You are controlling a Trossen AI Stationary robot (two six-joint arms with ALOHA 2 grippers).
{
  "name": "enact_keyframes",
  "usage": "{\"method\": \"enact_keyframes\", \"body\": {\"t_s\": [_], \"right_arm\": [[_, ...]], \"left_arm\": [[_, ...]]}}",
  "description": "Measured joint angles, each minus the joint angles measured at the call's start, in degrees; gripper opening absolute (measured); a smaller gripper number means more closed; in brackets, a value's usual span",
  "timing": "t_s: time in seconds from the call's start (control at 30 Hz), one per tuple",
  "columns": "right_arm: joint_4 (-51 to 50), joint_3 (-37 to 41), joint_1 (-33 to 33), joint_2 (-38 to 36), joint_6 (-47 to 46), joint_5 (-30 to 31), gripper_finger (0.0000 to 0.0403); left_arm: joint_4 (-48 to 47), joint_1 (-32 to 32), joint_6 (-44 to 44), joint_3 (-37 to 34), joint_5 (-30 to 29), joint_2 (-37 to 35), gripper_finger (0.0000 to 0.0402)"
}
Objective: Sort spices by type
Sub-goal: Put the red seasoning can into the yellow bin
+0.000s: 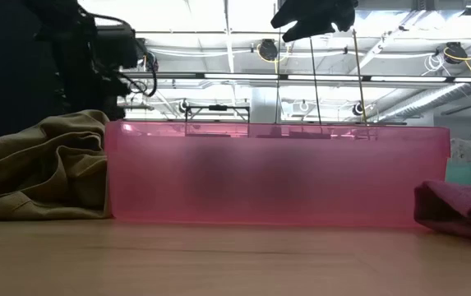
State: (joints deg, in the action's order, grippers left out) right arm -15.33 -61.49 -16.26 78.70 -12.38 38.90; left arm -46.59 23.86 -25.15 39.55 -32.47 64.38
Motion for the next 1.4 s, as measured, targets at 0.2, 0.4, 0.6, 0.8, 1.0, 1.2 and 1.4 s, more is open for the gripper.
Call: {"method": "enact_keyframes", "body": {"t_s": [0.2, 0.4, 0.6, 0.8, 1.0, 1.2, 1.4], "right_arm": [[0.0, 0.0, 1.0, 0.0, 0.0, 0.0, 0.0308], [0.0, 0.0, 1.3, 0.0, -0.3, -0.2, 0.0308], [0.0, 0.0, 1.3, 0.0, -0.3, -0.2, 0.0308], [-0.5, 0.0, 1.3, 0.0, -0.3, -0.2, 0.0308], [-1.0, 0.0, 1.3, 0.0, -0.3, -0.2, 0.0308], [-1.0, 0.0, 1.3, 0.0, -0.4, -0.2, 0.0308], [-0.9, 0.0, 1.3, 0.0, -0.4, -0.2, 0.0308]], "left_arm": [[3.3, -1.8, -1.0, 1.5, 7.3, 0.0, 0.0004], [2.9, -1.8, -2.3, 1.2, 7.4, 1.8, 0.0004], [2.7, -1.9, -4.5, 1.2, 5.9, 6.2, 0.0004], [2.0, -1.9, -4.7, 1.2, 5.8, 8.8, 0.0004], [-4.0, -1.8, -8.6, 1.2, 2.9, 8.9, 0.0004], [-9.5, -1.9, -10.5, 1.2, 1.3, 8.9, 0.0004], [-9.4, -2.3, -10.2, 2.6, 1.0, 8.9, 0.0004]]}}
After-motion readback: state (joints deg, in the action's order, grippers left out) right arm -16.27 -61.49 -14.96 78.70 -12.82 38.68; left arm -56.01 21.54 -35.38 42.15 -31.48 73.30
